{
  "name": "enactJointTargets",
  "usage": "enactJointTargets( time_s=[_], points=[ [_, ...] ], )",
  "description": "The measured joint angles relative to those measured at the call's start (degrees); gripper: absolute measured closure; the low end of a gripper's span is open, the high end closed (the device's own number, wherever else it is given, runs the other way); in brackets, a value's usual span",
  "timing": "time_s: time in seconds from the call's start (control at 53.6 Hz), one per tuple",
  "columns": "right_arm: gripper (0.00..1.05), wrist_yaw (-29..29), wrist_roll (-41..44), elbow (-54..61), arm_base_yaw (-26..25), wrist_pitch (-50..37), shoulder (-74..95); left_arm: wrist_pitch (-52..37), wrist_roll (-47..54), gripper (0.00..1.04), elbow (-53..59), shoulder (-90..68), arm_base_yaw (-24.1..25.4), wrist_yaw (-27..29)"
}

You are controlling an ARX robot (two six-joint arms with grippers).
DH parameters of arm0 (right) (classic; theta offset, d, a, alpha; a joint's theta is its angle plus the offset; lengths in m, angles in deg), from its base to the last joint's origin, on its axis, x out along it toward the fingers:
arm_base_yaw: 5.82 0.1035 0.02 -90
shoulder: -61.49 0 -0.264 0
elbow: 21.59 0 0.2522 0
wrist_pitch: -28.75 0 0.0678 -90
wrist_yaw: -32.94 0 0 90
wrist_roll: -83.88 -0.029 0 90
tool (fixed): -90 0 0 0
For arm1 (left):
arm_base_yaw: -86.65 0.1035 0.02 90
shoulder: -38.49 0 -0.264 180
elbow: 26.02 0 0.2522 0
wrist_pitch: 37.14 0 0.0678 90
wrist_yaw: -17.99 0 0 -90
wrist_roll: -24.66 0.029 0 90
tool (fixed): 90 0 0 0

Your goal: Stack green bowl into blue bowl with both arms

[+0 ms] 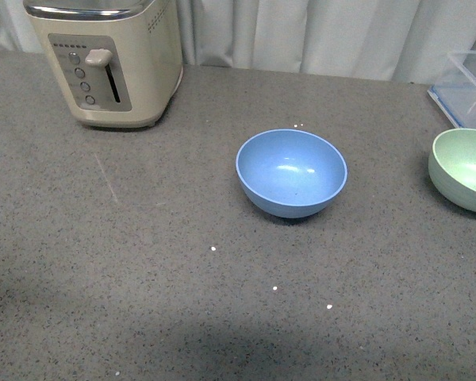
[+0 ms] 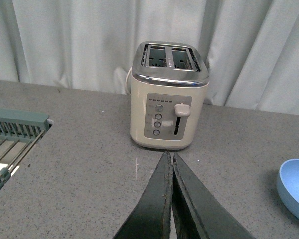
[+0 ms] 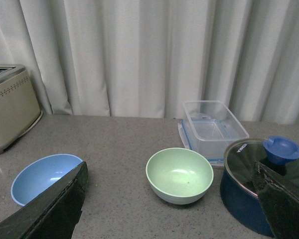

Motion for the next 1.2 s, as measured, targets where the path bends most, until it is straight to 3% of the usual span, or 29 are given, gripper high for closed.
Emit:
enactJointTargets(
  time_s=[0.504,1.195],
  points=[
    [0.09,-0.02,0.00,0.00,0.00,0.00,0.00,21.62,0.04,1.01,2.29,25.40,0.00,-0.15],
    [0.09,-0.02,0.00,0.00,0.00,0.00,0.00,38.21,0.04,1.01,2.32,42.69,0.00,-0.15]
  ],
)
